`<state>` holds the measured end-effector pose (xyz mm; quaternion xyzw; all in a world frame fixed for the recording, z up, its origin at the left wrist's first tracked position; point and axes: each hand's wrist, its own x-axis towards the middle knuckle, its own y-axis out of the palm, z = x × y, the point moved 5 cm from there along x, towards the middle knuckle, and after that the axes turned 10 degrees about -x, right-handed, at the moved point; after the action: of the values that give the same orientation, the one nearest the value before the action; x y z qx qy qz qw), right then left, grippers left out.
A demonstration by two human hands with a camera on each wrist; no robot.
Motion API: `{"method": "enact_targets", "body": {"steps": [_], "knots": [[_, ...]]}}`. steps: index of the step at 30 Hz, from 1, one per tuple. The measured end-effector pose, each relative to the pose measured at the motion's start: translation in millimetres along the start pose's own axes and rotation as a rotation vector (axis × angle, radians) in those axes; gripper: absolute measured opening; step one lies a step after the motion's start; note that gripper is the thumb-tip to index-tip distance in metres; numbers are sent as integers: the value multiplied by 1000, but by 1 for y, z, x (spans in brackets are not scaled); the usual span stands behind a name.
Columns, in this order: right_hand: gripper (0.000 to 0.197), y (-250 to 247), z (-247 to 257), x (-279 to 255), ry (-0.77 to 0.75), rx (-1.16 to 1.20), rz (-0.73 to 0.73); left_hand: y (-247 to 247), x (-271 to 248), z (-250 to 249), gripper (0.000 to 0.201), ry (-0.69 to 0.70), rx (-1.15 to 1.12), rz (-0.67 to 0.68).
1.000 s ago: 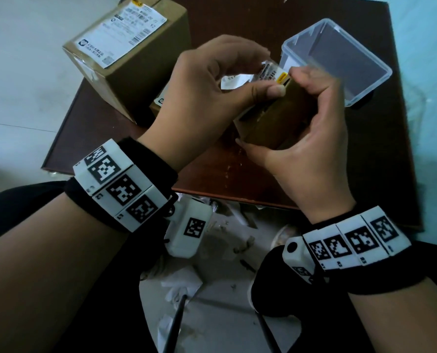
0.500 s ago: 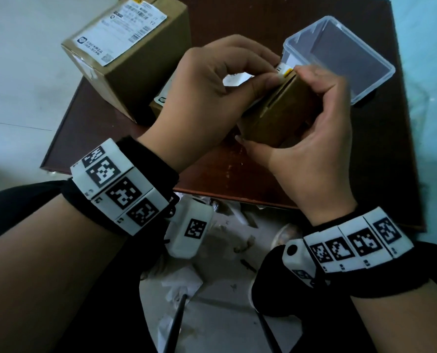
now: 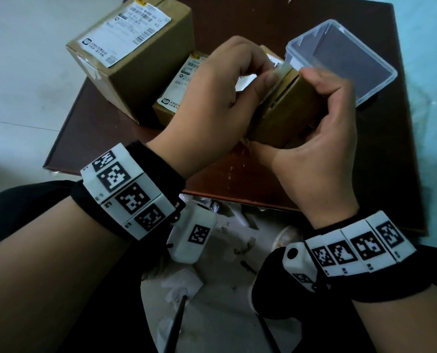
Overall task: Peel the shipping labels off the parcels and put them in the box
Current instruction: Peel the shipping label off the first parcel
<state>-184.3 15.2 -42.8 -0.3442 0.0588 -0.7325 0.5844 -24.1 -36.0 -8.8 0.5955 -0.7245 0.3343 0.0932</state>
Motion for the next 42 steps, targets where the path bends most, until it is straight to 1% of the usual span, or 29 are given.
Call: {"method": "enact_targets", "body": {"steps": [5, 8, 10, 12, 14, 16, 18, 20, 23, 25, 26, 27, 29, 30, 31, 32, 33, 34, 37, 39, 42], "knots": [[88, -2, 0, 1, -22, -20, -12, 1, -2, 3, 20, -83, -65, -8], [88, -2, 2, 0, -38, -3, -27, 2, -4, 6, 19, -183, -212, -15], [86, -2, 6, 0, -49, -9, -50, 0, -4, 6, 22, -201, -317, -53], [83, -1, 11, -2, -84, -92, -73, -1, -3, 4, 25, -179, -386, -67], [80, 0, 16, -4, -127, -216, -67, -2, -1, -2, 22, -112, -328, -58], [77, 0, 19, -5, -162, -272, -55, -2, -1, -5, 18, -40, -274, -58], [68, 1, 20, -7, -212, -312, -48, -4, 0, -2, 15, -17, -271, -86], [57, 1, 21, -8, -241, -321, -48, -6, 1, 2, 14, -19, -277, -94], [54, -1, 23, -5, -219, -181, -46, -8, 1, 0, 16, -8, -237, -104], [53, 0, 23, -2, -146, -1, -54, -9, -1, -2, 16, 14, -175, -142], [57, 0, 21, -1, -76, 102, -50, -9, -2, -3, 16, 28, -132, -161], [69, 2, 18, 1, 25, 198, -26, -9, -2, -4, 15, 45, -90, -174], [108, 8, 8, 1, 312, 367, 46, -9, -3, -6, 13, 92, -28, -163], [113, 11, 3, -1, 445, 465, 76, -7, -3, -7, 12, 122, -7, -135], [105, 14, 0, -2, 540, 575, 101, -6, -3, -9, 13, 152, 7, -97], [90, 15, -2, -1, 609, 671, 106, -3, -3, -10, 14, 178, 12, -60], [78, 15, -4, 0, 665, 737, 97, -2, -4, -13, 14, 196, 9, -29], [71, 14, -5, 1, 706, 775, 87, 0, -5, -15, 14, 206, 1, -10], [55, 13, -5, 5, 726, 789, 100, 3, -7, -18, 13, 194, -19, -3], [56, 11, -5, 7, 699, 789, 86, 4, -8, -15, 14, 166, -33, -19], [67, 7, -5, 8, 677, 796, 45, 4, -8, -8, 18, 61, -61, -29]]}}
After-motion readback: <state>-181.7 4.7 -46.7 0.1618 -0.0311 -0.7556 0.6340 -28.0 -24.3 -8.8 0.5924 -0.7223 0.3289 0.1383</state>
